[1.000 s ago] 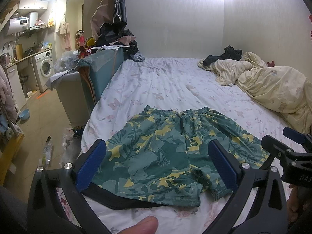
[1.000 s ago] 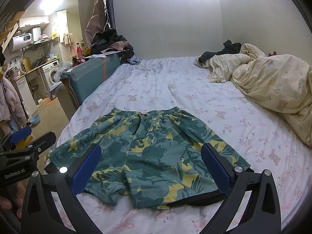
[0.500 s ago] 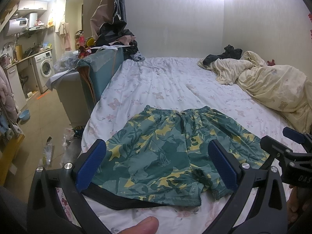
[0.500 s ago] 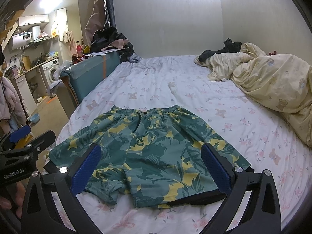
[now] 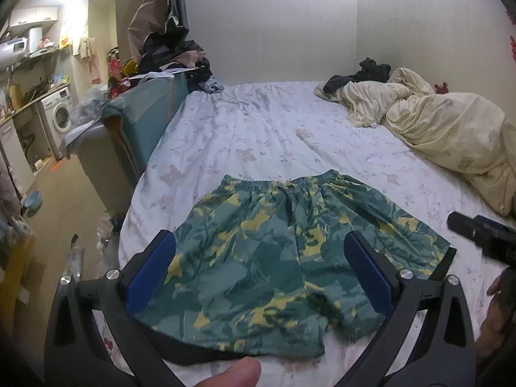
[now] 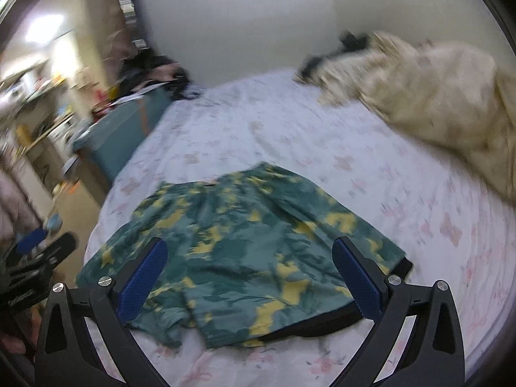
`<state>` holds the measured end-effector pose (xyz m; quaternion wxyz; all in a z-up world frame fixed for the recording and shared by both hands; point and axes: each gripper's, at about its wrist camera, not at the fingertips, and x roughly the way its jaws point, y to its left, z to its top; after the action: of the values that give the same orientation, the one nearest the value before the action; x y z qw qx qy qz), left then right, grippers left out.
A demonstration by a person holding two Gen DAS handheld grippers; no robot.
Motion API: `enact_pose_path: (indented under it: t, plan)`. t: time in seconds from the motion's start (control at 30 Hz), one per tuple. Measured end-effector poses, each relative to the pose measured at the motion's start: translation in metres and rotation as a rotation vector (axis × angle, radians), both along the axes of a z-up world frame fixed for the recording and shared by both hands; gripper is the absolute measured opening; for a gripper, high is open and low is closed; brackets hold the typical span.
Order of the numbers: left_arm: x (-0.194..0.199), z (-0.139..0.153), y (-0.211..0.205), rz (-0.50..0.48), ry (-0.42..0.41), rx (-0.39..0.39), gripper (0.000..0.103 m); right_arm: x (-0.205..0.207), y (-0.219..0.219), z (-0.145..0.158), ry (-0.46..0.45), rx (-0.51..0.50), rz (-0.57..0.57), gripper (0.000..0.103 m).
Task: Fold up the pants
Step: 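Lower the right gripper to the shorts' leg hem and close on it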
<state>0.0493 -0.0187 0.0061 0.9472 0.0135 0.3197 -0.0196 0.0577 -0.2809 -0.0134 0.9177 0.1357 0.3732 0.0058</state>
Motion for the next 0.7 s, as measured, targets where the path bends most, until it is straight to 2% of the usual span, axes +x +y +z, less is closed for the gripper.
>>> enact_pose_path:
  t: [0.1, 0.27, 0.37, 0.43, 0.57, 0.6, 0.7]
  plan:
    - [0.015, -0.005, -0.007, -0.010, 0.019, 0.023, 0.103, 0.025, -0.045, -0.028, 0.117, 0.081, -0.115, 0.103]
    - [0.033, -0.020, -0.008, -0.001, 0.059, 0.024, 0.103, 0.045, -0.113, -0.076, 0.256, 0.194, -0.305, 0.103]
    - [0.051, -0.028, -0.006, 0.065, 0.131, 0.011, 0.103, 0.043, -0.141, -0.094, 0.294, 0.159, -0.358, 0.103]
    - [0.058, -0.031, -0.002, 0.091, 0.155, -0.036, 0.103, 0.036, -0.159, -0.106, 0.302, 0.237, -0.390, 0.103]
    - [0.056, -0.040, 0.009, 0.129, 0.179, -0.048, 0.103, 0.034, -0.172, -0.124, 0.335, 0.340, -0.419, 0.102]
    - [0.056, -0.041, 0.010, 0.130, 0.181, -0.051, 0.103, 0.038, -0.170, -0.128, 0.360, 0.341, -0.408, 0.100]
    - [0.052, -0.044, 0.016, 0.146, 0.182, -0.034, 0.103, 0.046, -0.162, -0.139, 0.426, 0.241, -0.435, 0.100]
